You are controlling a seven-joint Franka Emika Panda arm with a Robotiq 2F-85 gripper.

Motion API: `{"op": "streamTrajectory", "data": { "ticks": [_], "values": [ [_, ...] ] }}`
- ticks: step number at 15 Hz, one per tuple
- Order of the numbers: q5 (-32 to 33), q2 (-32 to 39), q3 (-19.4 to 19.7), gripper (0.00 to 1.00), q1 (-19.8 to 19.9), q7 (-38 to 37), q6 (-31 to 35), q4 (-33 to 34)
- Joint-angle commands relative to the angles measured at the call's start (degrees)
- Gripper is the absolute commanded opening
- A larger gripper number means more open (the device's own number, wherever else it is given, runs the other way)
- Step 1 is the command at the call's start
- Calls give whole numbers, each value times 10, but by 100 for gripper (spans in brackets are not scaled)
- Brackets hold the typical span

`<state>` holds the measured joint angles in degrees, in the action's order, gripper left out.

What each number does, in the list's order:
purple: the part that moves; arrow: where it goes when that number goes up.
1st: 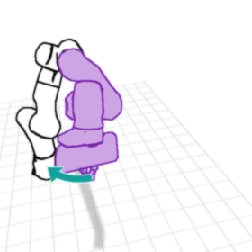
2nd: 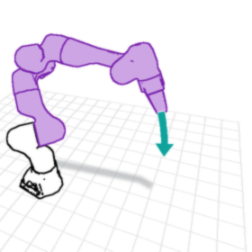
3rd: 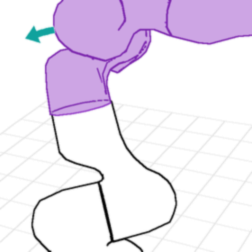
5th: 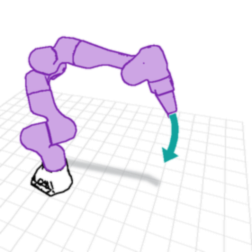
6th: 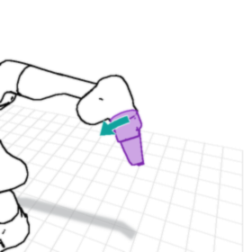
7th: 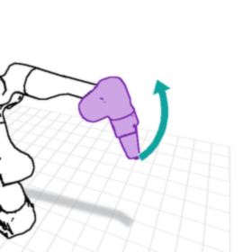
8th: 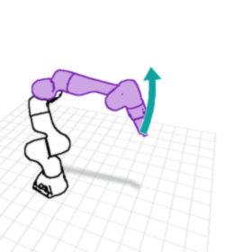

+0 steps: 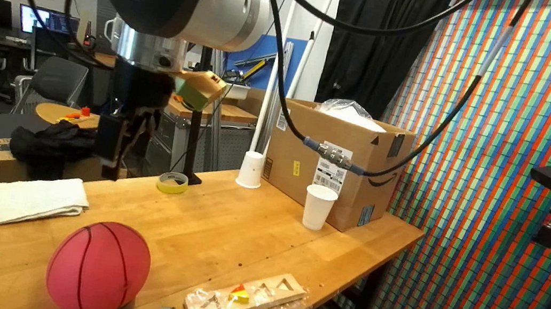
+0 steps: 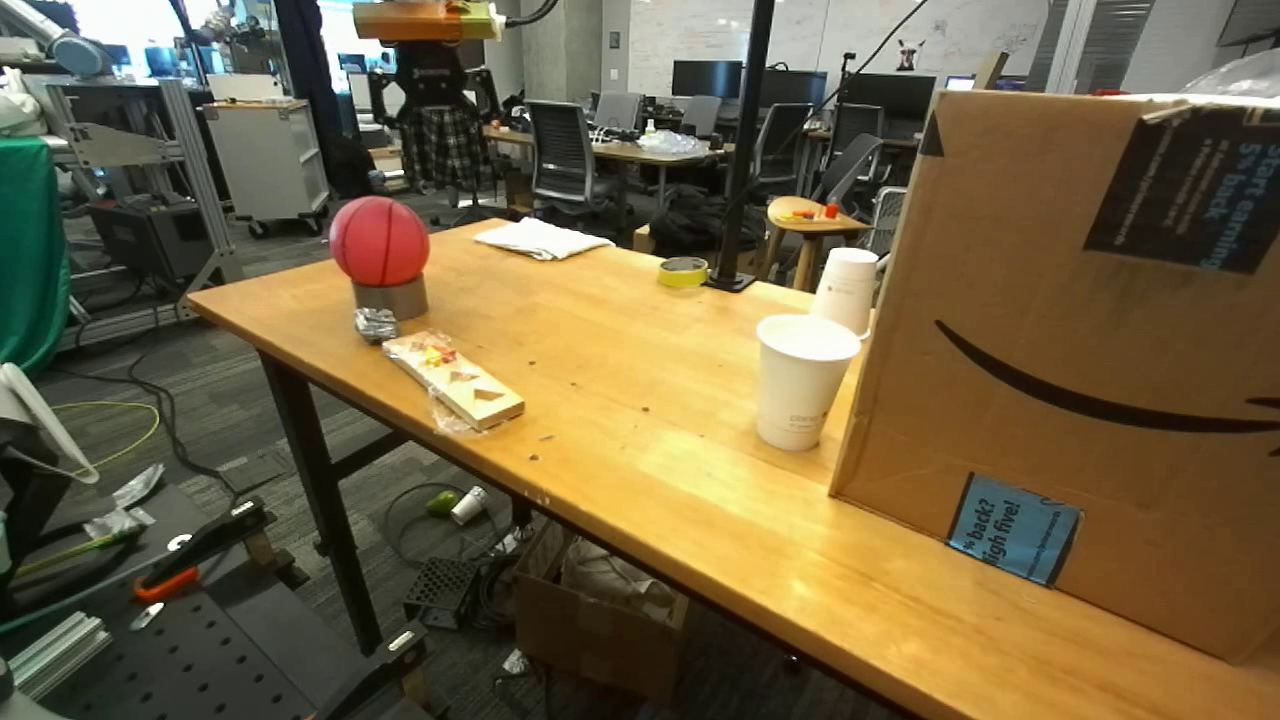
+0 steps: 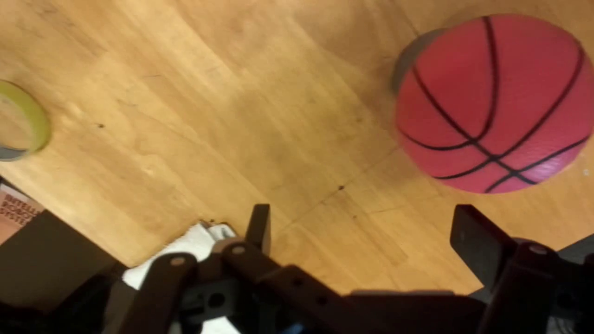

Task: Move the seal tape and pick up the white ball and put it in the cup, then pick up the red ball and place it on the seal tape

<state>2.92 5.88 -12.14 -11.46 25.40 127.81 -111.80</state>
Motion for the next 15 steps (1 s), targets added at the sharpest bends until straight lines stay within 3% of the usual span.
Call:
{"op": "streamTrajectory", "data": {
  "ticks": [1,6,7,15],
  "values": [
    [44,51,30,100,29,17,-8,80],
    [54,112,56,100,65,29,-3,154],
    [51,84,51,100,63,21,-2,109],
    [51,109,52,100,69,25,-3,140]
  ]
}}
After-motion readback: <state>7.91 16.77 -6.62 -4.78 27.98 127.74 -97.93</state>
